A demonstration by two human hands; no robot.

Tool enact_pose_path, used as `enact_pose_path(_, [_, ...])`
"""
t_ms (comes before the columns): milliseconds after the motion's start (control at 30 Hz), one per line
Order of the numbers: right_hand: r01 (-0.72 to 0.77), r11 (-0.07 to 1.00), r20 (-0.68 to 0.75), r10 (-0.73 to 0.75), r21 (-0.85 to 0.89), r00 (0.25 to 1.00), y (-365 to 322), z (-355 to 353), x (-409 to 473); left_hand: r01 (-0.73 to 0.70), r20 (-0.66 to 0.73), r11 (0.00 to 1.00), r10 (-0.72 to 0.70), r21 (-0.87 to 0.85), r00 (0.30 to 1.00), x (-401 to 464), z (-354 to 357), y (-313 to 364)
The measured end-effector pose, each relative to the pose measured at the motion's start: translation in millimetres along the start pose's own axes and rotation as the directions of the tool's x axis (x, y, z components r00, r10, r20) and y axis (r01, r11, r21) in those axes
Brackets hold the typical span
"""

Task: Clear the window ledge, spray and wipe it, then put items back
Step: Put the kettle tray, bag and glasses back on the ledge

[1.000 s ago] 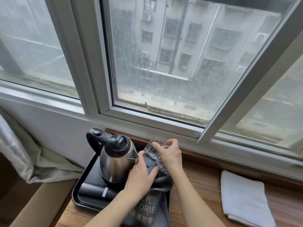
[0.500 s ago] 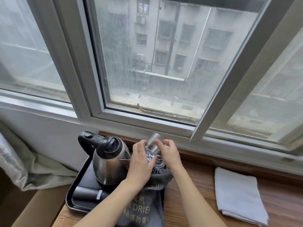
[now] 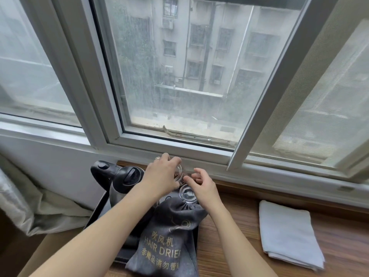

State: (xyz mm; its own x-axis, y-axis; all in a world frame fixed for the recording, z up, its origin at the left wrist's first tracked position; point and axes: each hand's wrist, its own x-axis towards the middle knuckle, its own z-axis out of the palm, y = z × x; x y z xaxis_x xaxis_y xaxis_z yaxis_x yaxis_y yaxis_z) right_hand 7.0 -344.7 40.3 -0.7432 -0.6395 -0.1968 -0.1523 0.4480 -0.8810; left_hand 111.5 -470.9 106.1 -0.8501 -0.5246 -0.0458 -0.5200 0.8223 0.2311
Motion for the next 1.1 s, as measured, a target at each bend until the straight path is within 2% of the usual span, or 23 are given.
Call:
enact_pose_path(100, [0.045,0.995,0.033,-0.042,-0.090,0.999,5,2,-5,0.007,0.084,0.999,-0.012,0.051,0.996,4,-4,-6])
enact_pose_path(233, [0.133,0.947,0.067,-0.118,-0.293,0.991,11,10,-7,-0.003,0.162,0.990,-0.019,0.139,0.987,9,-1,-10])
enact_pose_path(367, [0.159,0.915,0.090,-0.135,-0.371,0.987,15,12,-8,-0.037,0.222,0.975,-0.013,0.221,0.975,16,7,-8])
enact_pose_path(667, [0.142,0.908,0.102,-0.110,-0.395,0.989,25,14,-5,-0.095,0.334,0.936,-0.026,0.339,0.942,30,25,-8])
enact_pose_path(1100, [0.114,0.928,0.074,-0.094,-0.354,0.993,31,16,-5,-0.117,0.459,0.957,-0.020,0.267,0.888,44,28,-10])
